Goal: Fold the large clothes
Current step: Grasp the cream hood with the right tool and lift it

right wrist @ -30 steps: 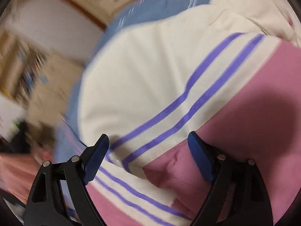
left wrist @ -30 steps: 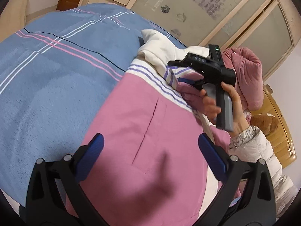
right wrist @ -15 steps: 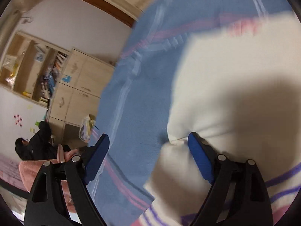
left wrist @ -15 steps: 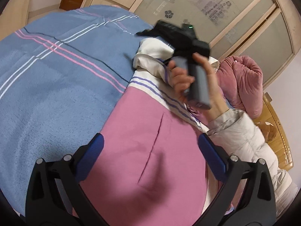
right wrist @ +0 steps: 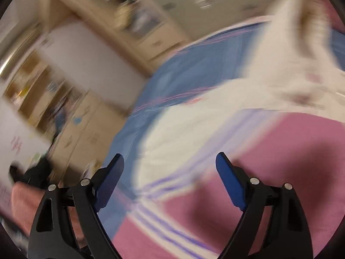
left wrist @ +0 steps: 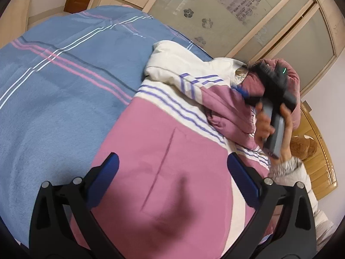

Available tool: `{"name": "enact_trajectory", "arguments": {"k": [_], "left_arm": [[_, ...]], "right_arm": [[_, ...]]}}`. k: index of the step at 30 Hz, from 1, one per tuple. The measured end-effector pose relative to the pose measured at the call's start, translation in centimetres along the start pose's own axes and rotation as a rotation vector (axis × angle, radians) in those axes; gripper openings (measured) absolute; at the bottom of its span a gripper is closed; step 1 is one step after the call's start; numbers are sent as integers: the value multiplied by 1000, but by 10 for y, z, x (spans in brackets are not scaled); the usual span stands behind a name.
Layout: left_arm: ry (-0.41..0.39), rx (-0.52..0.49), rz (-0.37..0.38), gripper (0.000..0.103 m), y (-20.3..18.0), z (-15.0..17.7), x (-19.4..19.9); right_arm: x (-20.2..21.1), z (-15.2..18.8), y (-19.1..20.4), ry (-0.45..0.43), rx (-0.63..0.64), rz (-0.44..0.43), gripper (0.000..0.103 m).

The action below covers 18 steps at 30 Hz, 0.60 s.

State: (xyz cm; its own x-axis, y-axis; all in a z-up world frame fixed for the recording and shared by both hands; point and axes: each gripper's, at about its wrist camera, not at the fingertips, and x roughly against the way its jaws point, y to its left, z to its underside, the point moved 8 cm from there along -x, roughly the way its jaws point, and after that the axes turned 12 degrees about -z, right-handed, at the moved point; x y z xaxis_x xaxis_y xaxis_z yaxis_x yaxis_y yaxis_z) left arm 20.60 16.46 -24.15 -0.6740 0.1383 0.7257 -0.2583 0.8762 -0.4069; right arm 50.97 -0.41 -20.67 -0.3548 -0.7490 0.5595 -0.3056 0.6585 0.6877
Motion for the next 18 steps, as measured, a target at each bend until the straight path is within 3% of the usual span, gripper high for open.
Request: {"name": "enact_trajectory", "arguments": {"k": [2, 6, 8, 11, 15, 16, 18], "left_arm": [[-3, -38, -5, 101, -17, -12, 0], [-11, -150, -22, 101, -54, -46, -4], [-5, -186, -63, 101, -72, -73, -16], [-12, -226, -79, 101, -98, -112, -41], [32, -244, -154, 100, -114, -158, -108], [45, -243, -179, 97, -112, -164, -124], [79, -233, -224, 78, -104, -172, -155]], "right_arm": [[3, 13, -33, 74, -46, 75, 86], [56, 3, -19, -16, 10, -36, 86], [90, -22, -12, -102, 58, -17, 87], [116, -60, -24, -156, 40, 4, 87], [100, -112, -40, -180, -31, 28, 87], [93, -130, -51, -186, -43, 38, 87], [83, -159, -69, -212, -63, 44, 87]]}}
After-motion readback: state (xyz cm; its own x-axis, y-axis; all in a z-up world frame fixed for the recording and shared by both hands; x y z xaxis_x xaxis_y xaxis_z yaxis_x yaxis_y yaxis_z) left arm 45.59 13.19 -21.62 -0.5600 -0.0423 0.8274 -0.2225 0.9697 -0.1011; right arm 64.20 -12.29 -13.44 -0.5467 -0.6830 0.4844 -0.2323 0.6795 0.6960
